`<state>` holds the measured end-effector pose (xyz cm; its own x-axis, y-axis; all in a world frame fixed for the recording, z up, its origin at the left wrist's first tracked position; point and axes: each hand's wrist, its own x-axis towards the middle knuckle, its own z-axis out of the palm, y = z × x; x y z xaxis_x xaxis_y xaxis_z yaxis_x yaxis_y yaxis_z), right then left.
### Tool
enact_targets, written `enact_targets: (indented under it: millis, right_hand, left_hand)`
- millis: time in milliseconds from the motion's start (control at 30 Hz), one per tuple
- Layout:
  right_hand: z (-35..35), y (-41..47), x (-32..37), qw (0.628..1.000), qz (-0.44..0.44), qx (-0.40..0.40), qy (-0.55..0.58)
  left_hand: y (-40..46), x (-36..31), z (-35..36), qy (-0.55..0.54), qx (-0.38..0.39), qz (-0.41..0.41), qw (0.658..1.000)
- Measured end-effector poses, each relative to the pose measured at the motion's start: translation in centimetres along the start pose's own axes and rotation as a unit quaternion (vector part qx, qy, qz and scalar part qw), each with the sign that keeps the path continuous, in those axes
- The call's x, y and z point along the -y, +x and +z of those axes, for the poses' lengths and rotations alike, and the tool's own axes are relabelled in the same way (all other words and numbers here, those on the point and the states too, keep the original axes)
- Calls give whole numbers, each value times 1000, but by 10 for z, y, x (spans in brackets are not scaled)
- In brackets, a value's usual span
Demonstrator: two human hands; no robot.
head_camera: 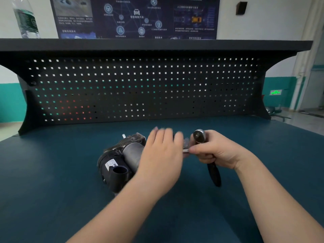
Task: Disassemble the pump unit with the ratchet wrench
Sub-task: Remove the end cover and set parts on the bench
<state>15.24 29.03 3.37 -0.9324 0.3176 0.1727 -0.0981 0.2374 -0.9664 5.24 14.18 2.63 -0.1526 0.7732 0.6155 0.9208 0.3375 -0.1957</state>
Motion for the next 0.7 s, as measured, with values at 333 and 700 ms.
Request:
enact_targets:
  millis: [333, 700]
  right_hand:
    - [46, 9, 10, 952, 32, 68, 296]
    - [56, 8, 8, 934, 0, 93, 346]
  left_hand:
    - [-41, 73, -7, -241, -39, -97, 965]
    - [-46, 86, 6, -350, -71, -147, 922]
